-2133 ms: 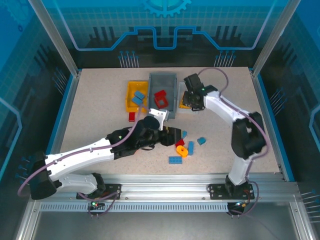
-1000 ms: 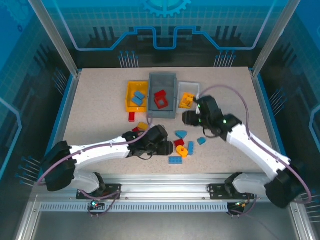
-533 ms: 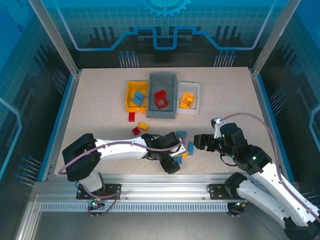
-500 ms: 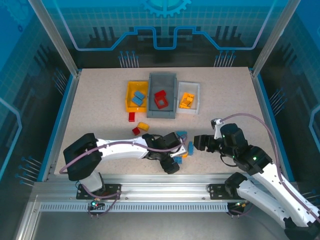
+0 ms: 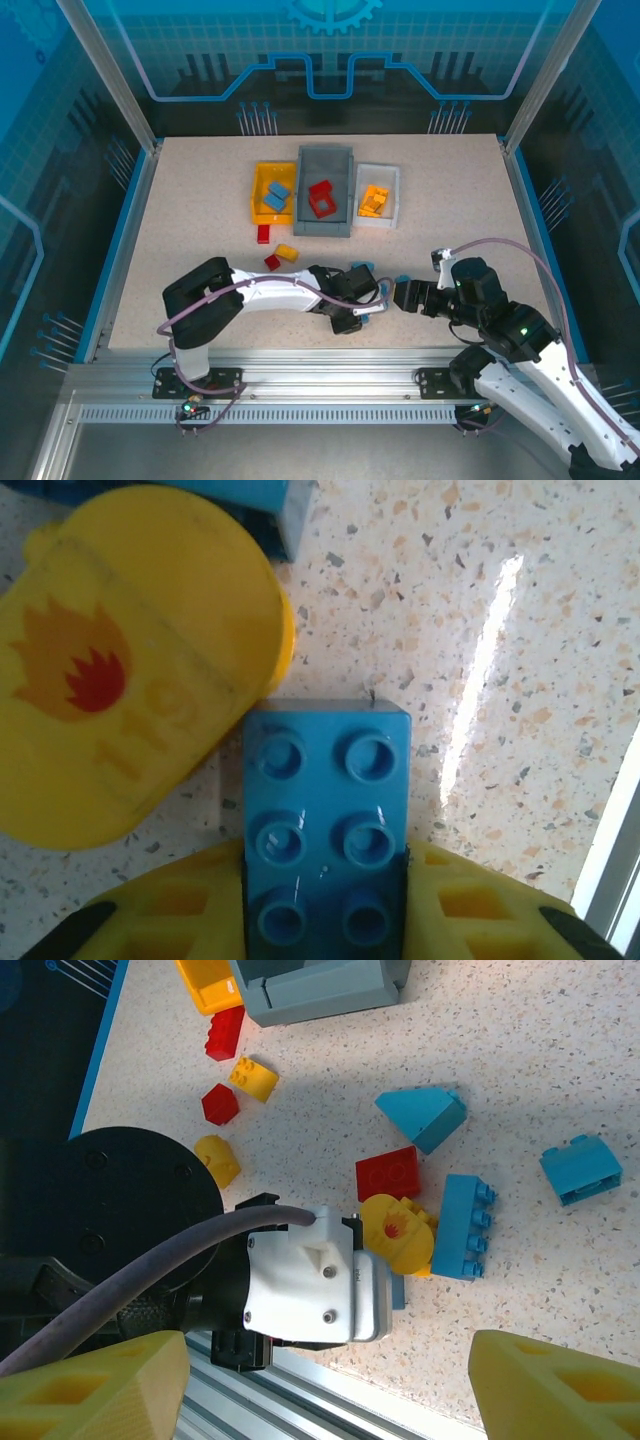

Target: Sort the legos into containers by color

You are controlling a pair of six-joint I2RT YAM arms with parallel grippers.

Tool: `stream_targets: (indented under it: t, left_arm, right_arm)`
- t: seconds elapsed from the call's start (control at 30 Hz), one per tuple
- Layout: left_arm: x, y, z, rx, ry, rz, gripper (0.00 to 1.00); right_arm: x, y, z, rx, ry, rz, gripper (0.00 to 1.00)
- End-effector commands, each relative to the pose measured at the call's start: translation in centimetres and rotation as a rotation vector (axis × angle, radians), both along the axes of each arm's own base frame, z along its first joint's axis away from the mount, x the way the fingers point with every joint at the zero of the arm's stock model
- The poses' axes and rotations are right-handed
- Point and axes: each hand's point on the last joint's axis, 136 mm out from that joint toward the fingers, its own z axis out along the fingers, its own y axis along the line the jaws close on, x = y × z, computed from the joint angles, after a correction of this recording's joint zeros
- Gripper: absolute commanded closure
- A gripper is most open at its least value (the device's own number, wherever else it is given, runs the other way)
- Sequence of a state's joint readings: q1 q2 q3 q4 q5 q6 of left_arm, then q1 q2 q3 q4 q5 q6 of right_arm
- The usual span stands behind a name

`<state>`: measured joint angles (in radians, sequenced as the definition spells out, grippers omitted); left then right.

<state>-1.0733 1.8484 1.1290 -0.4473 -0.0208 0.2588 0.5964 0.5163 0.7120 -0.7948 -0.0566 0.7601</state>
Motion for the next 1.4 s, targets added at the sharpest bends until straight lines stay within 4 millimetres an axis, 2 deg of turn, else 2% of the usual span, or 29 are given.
stream_targets:
  t: [0.0,0.17,0.27,0.37,0.43,0.53,0.67,0.7,0.77,0.87,1.03,1.13,1.23,1.37]
  left_arm:
    - [-1.5,0.0,-0.7,0.021,0.024,-0.047,0.8]
    - [-1.2,1.9,1.1,0.0,-0.034,0.031,0.82]
    - [-0.5,3.5,3.7,-0.049,-0.07,0.13,0.82]
    - [1.4,5.5,6.9,-0.137,-0.071,0.283,0.81]
    - [3.8,7.4,9.1,-0.201,-0.074,0.411,0.8]
    - [8.5,10.8,12.2,-0.297,-0.058,0.624,0.78]
    - [15.3,15.7,14.8,-0.37,-0.051,0.898,0.77]
    - [16.8,16.7,14.9,-0.379,-0.038,0.948,0.76]
    - [20.2,18.6,14.8,-0.4,-0.012,1.058,0.77]
    - [24.8,20.7,13.5,-0.39,0.035,1.173,0.77]
    - [30.9,22.0,10.5,-0.304,0.06,1.238,0.76]
    - [33.3,22.2,9.4,-0.3,0.068,1.267,0.75]
    - [34.7,22.6,8.6,-0.298,0.076,1.302,0.73]
    - [35.3,22.8,7.9,-0.293,0.09,1.326,0.57]
  right_arm:
    - [-0.2,-0.2,-0.7,-0.005,0.029,-0.011,0.25]
    - [0.2,-0.1,-0.4,-0.005,0.016,-0.014,0.26]
    - [0.6,0.7,0.0,0.011,0.001,0.013,0.27]
    - [1.5,2.3,0.7,0.036,-0.022,0.072,0.28]
    - [2.2,4.1,1.5,0.044,-0.061,0.135,0.29]
    - [3.3,6.9,2.8,0.021,-0.142,0.213,0.29]
    - [5.2,11.8,4.7,-0.005,-0.247,0.29,0.3]
    - [5.7,12.8,4.7,-0.008,-0.26,0.295,0.31]
    - [7.0,15.0,6.2,0.01,-0.313,0.287,0.31]
    - [9.1,17.3,6.3,-0.01,-0.344,0.248,0.3]
    - [11.1,20.0,5.4,-0.052,-0.334,0.233,0.3]
    - [11.5,20.9,4.8,-0.048,-0.319,0.228,0.3]
    - [11.6,21.3,4.1,-0.044,-0.298,0.226,0.3]
    - [11.6,21.7,2.8,-0.052,-0.267,0.236,0.3]
